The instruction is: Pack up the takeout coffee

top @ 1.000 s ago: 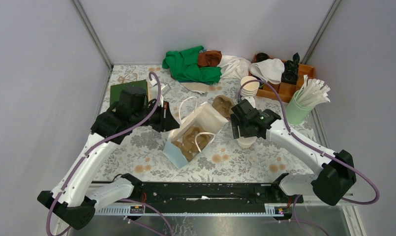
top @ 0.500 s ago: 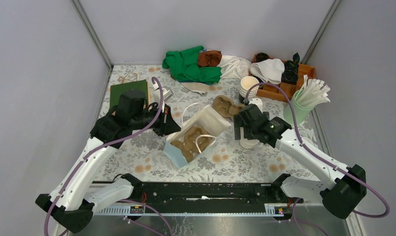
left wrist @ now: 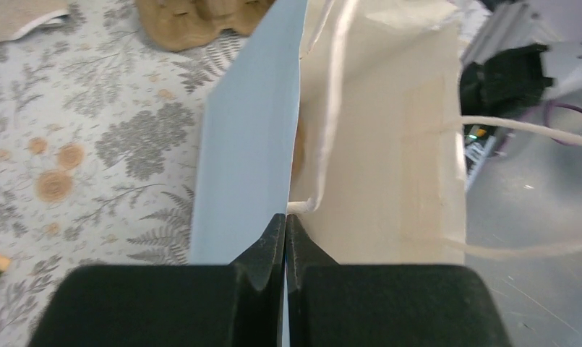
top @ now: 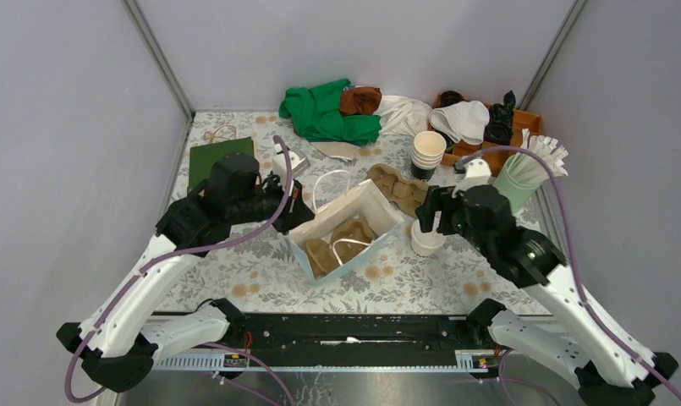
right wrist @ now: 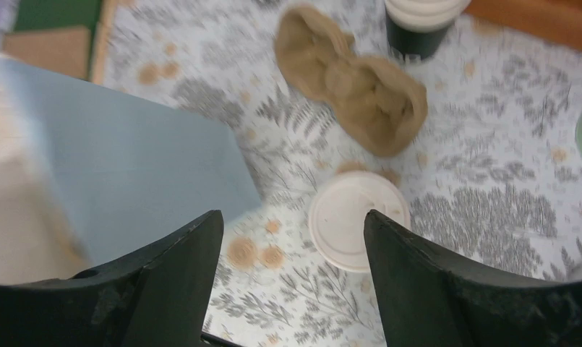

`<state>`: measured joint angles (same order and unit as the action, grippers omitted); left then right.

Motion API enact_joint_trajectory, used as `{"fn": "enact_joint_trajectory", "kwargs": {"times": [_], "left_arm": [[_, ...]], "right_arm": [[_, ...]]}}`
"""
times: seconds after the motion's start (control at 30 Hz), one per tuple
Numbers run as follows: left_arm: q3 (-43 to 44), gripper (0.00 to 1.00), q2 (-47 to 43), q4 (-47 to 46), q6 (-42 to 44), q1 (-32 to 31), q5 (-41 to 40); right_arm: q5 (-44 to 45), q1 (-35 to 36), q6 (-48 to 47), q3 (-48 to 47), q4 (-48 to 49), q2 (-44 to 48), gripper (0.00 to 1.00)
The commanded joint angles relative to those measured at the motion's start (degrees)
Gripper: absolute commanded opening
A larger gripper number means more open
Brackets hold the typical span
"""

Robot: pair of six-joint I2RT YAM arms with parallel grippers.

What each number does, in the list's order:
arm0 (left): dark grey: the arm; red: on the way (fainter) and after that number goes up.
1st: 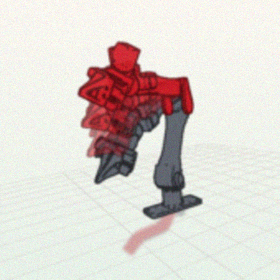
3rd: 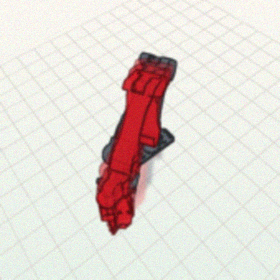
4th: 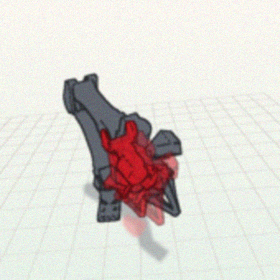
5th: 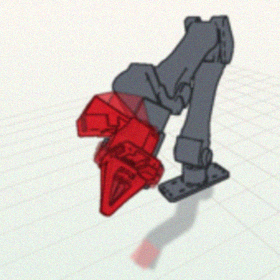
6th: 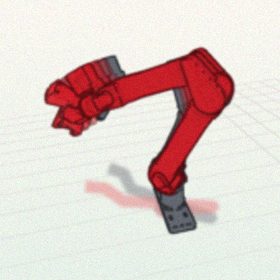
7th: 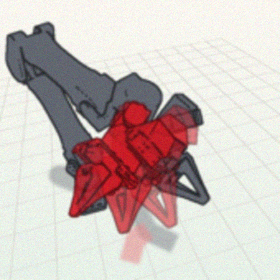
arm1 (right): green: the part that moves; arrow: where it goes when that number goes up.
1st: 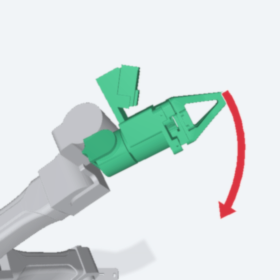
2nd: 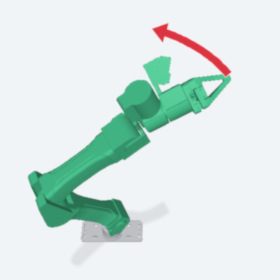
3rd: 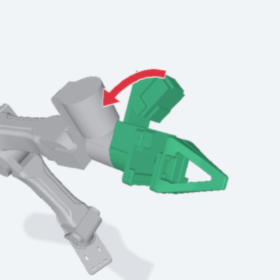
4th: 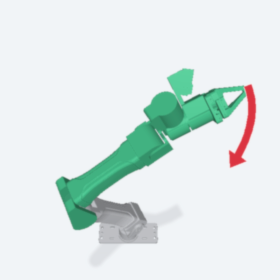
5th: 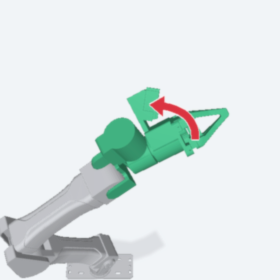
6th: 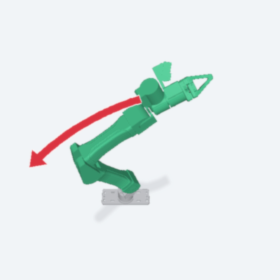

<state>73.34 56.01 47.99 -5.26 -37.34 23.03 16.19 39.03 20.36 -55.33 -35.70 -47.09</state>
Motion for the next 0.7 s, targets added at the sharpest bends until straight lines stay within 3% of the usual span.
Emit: {"fn": "enact_joint_trajectory", "kwargs": {"times": [0.0,0.1,0.3,0.5,0.67], "left_arm": [[1.09,0.0,3.09,-2.24,2.74,-1.2,-13.2],[3.02,0.0,5.85,-2.29,4.5,-1.24,-17.92],[5.96,0.0,5.94,-3.48,6.11,-2.44,-14.86],[7.09,0.0,5.7,-3.54,7.12,-2.71,-12.95],[7.74,0.0,5.46,-4.24,8.83,-2.74,-13.3]], "right_arm": [[-2.99,0.44,-2.59,-5.56,4.93,3.47,0.77],[-4.49,0.45,-3.37,-9.6,4.39,1.43,0.73],[-15.71,0.44,-3.86,-21.98,3.59,-9.35,0.67],[-20.03,0.44,-5.52,-33.02,-2.71,-22.46,0.62],[-22.85,0.53,-6.74,-32.74,-2.5,-25.33,0.61]]}}
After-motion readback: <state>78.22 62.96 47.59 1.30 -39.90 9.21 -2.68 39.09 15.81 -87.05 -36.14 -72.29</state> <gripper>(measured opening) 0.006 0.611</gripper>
